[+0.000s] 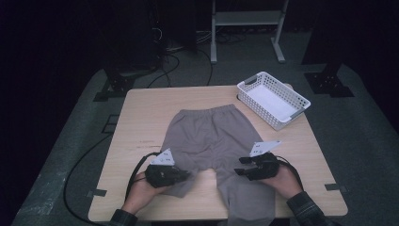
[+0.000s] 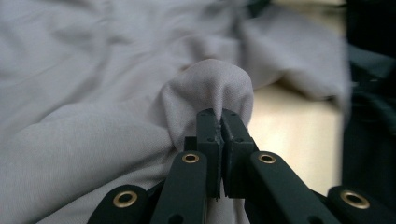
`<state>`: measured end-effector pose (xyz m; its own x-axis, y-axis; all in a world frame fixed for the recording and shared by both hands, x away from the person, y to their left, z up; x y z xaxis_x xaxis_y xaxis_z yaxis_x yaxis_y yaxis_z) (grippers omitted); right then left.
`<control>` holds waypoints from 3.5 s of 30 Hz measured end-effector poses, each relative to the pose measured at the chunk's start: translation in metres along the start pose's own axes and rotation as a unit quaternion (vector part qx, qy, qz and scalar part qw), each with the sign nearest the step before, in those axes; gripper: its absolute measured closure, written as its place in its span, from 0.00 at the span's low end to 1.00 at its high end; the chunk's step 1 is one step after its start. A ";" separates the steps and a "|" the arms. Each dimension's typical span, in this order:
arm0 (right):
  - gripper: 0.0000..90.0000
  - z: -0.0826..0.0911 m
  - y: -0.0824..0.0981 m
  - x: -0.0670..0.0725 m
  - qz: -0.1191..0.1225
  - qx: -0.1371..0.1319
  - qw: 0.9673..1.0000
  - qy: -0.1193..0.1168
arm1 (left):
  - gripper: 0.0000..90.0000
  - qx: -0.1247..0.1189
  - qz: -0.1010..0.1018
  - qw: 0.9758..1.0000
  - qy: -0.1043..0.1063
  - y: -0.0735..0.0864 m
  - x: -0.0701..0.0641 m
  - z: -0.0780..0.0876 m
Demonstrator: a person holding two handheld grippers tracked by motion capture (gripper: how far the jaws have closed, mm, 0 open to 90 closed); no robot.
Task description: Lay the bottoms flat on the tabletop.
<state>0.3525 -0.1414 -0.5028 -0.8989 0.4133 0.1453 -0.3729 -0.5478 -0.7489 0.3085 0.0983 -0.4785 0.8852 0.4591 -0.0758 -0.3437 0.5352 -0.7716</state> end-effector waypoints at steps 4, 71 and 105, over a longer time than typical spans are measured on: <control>0.54 0.001 0.000 -0.003 0.000 0.000 1.000 0.003 | 0.98 -0.012 -0.005 0.999 0.037 -0.005 -0.031 -0.001; 0.55 -0.032 -0.035 0.050 0.052 -0.003 0.997 -0.056 | 0.50 0.056 -0.048 0.996 -0.057 0.011 0.021 -0.017; 0.96 -0.055 -0.013 0.015 0.091 0.118 0.989 0.009 | 0.42 0.117 0.005 0.988 -0.100 0.049 0.037 0.003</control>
<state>0.3570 -0.0879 -0.5264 -0.9527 0.3036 0.0094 -0.2507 -0.7684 -0.5889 0.3231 0.1437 -0.5175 0.8100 0.5833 0.0608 -0.4361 0.6683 -0.6027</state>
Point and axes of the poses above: each handheld gripper's, and its own axes: z roughly backward along the jaws, y roughly out of its underside, x roughly to its left, the point moved 8 cm from there along -z, roughly forward along the jaws, and after that the axes turned 6 degrees about -y, right-handed, at the moved point
